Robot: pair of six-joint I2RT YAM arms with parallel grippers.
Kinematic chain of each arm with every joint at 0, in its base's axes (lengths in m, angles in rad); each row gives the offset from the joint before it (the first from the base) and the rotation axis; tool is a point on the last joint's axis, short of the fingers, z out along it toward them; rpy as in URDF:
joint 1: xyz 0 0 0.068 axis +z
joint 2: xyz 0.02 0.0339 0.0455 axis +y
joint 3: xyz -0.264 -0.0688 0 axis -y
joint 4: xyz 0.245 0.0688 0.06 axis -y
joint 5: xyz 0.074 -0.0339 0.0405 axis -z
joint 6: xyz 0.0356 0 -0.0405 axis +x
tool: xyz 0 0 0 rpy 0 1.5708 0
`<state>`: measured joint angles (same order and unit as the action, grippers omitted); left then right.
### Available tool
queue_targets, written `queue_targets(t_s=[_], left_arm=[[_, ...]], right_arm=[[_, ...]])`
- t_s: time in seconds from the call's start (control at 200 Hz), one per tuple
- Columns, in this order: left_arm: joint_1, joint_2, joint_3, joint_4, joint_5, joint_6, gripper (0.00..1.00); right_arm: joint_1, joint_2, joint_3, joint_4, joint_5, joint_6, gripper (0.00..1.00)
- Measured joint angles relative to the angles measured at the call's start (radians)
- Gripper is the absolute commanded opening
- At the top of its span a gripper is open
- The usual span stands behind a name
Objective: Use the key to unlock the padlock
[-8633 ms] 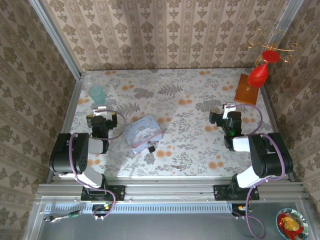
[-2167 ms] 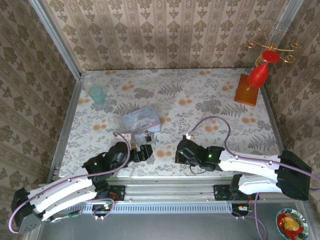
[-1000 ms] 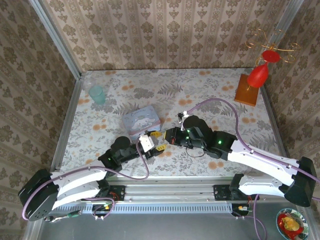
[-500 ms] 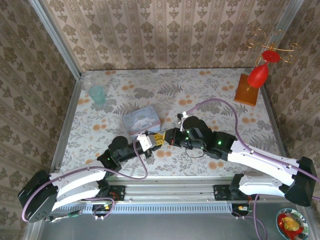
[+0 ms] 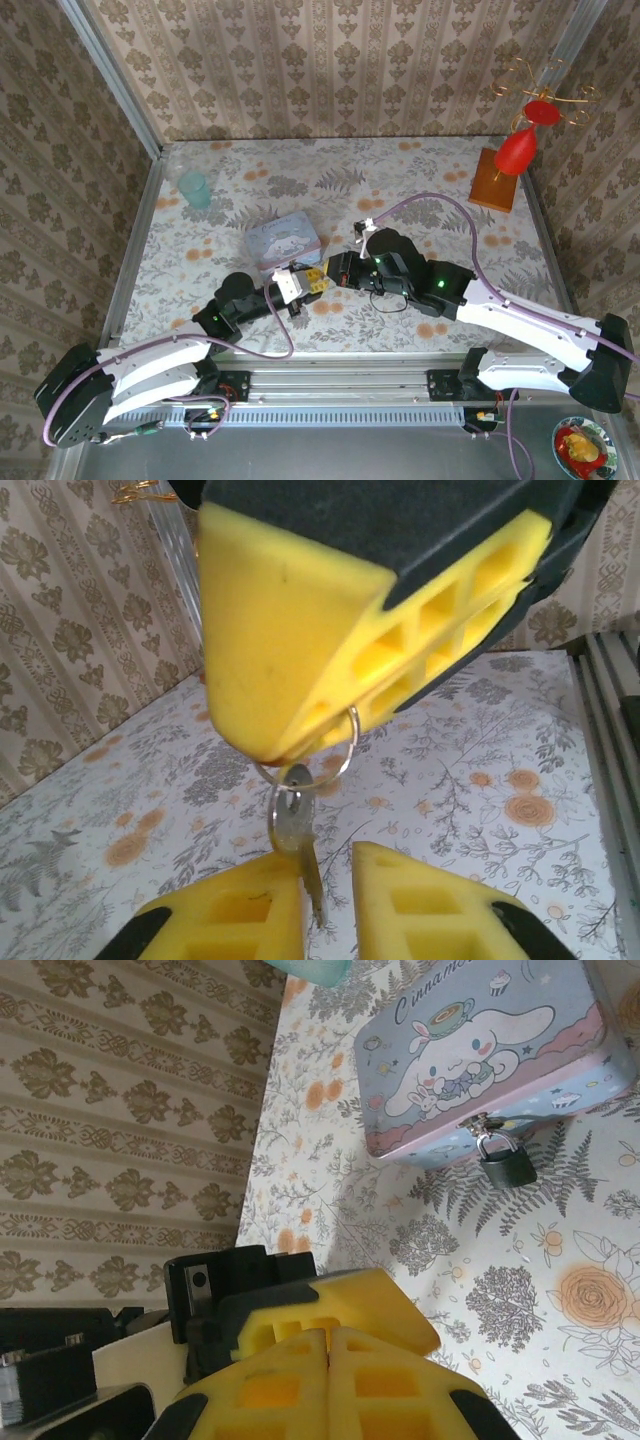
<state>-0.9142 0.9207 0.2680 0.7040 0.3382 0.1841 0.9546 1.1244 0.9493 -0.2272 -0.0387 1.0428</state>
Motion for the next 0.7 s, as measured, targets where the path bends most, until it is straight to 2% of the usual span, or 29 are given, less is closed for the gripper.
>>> queue_targets(t_s=[0.175,0.34,0.53,0.7], left_arm=[[0.006,0.0,0.0,0.0,0.006,0.003,0.04],[0.007,0.0,0.0,0.0,0.006,0.004,0.0],[0.013,-0.006,0.0,-0.032,-0.056,0.028,0.0],[0.013,-0.007,0.029,-0.145,-0.148,0.113,0.0]], right_arm=[[0.001,0.0,0.0,0.001,0.0,0.0,0.0],[0.002,0.0,0.0,0.0,0.001,0.0,0.0],[0.002,-0.009,0.0,-0.016,0.026,-0.005,0.45],[0.002,-0.033,-0.002,-0.042,0.069,0.032,0.48]])
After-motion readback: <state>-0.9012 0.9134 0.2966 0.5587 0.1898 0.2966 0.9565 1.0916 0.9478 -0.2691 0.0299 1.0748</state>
